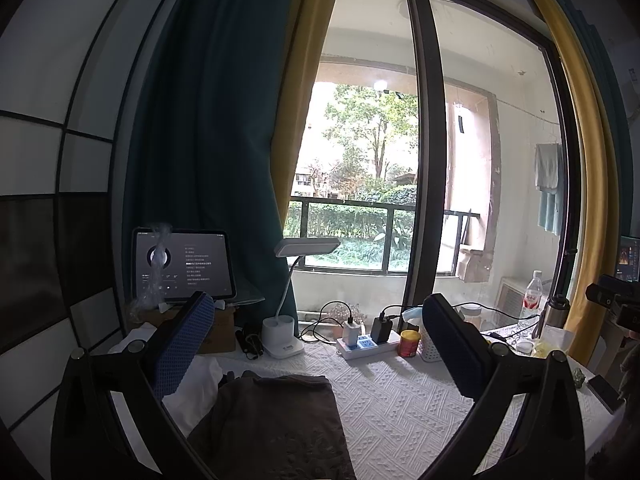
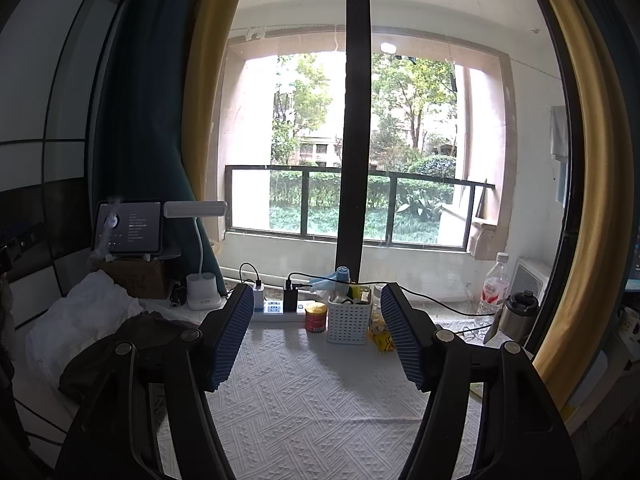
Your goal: Fold small clothes
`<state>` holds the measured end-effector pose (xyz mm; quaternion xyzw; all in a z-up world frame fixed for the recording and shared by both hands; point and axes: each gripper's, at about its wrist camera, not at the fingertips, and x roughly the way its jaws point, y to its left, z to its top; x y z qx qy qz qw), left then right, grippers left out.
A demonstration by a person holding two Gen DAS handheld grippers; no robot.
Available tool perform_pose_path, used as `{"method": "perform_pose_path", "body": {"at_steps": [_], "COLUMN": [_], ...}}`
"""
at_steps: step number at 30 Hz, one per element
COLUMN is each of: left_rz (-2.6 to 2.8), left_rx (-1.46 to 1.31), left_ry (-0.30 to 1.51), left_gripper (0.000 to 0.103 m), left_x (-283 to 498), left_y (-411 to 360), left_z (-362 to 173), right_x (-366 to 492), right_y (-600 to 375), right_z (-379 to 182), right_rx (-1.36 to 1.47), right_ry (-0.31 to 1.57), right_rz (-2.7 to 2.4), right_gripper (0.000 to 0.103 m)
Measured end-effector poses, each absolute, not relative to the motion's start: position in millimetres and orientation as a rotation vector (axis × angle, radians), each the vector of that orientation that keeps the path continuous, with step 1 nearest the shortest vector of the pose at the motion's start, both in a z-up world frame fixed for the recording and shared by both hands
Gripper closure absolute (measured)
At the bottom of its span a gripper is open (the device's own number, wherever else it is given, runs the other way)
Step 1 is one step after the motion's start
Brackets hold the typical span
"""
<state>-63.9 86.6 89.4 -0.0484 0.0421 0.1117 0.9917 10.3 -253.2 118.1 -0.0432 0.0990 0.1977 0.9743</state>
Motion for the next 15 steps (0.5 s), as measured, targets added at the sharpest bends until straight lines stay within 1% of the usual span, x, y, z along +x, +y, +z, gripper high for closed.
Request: {"method": "perform_pose_path", "body": {"at_steps": [15], "left_rz": [0.226], "left_rx": [-0.106], "left_ry": [0.087], "left_gripper": [0.000], "left_x": [-64.1], "left_y": [84.5], "left_z": [89.0], "right_x": [11.8], "right_y": [-257.7], "right_z": [116.1], "right_rx": [-0.088], "right_ry": [0.203], "right_rz": [0.389], "right_gripper": [0.034]}}
